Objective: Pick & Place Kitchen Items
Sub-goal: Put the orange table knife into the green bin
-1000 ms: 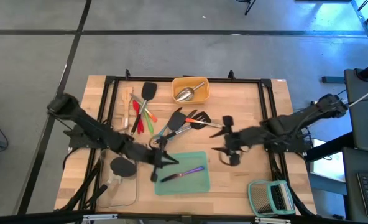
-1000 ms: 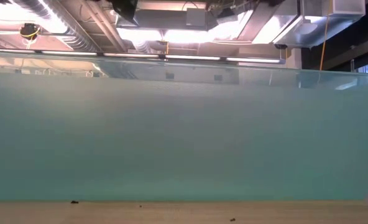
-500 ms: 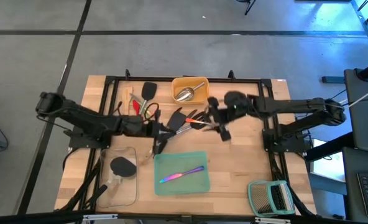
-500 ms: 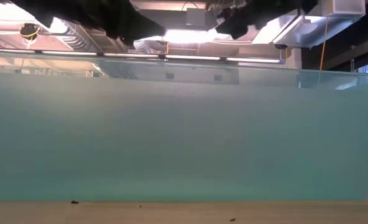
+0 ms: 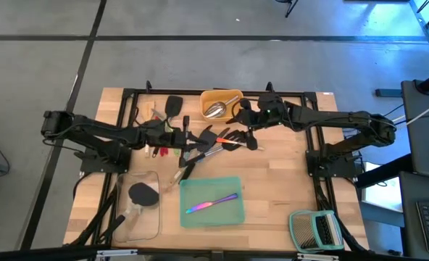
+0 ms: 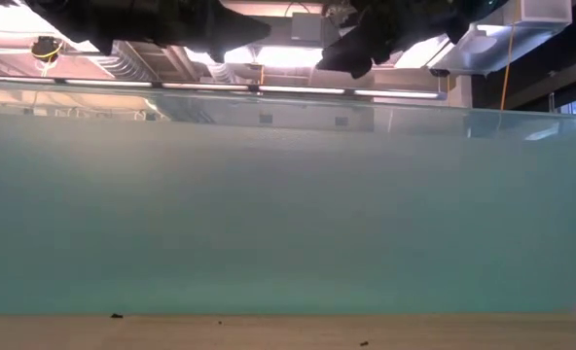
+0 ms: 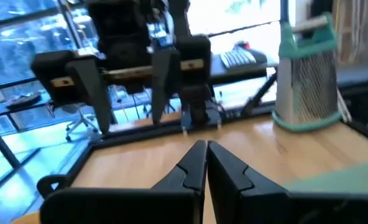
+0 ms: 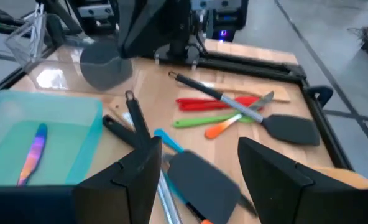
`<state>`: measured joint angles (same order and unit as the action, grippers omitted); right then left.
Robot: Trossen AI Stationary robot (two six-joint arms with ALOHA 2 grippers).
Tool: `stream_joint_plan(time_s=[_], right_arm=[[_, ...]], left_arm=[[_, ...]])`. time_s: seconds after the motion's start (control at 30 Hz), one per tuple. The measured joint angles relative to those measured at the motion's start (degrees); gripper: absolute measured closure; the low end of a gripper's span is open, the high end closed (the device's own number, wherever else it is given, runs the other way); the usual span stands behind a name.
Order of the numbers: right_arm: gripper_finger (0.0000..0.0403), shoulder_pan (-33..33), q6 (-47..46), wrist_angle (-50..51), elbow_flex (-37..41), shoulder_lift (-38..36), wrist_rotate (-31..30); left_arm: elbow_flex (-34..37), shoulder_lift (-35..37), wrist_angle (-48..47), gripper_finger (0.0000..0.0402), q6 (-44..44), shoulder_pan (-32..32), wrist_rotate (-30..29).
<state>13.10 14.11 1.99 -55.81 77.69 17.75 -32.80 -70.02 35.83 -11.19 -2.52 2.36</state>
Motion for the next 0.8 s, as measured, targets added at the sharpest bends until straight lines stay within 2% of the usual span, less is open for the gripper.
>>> stream_joint_plan(time_s=[0.13,0.37,0.47,0.63,0.8], right_arm=[[0.0187,0.1,0.02,-0.54,-0.02,-0.02,0.77],[0.0187,1.03,0.23,0.02,-0.02,-0.02,0.1],[0.0187,1.05,0.59,3.07,-0.02,0.0,-4.27],[0.0187,1.07,3.37,6.82,0.0,0.0,-15.27],[0.0187,1.07,3.28,8.1,0.0,-0.02,-19.07]], left_arm=[[0.0,0.0,3.4,0.0393,0.86,0.45,-0.09],[0.0,0.0,3.41,0.0393,0.97,1.03,-0.09],[0.0,0.0,3.37,0.0393,2.01,1.03,-0.09],[0.0,0.0,2.1,0.0394,2.92,1.03,-0.11],[0.0,-0.02,1.05,0.0393,1.28,1.03,-0.21]])
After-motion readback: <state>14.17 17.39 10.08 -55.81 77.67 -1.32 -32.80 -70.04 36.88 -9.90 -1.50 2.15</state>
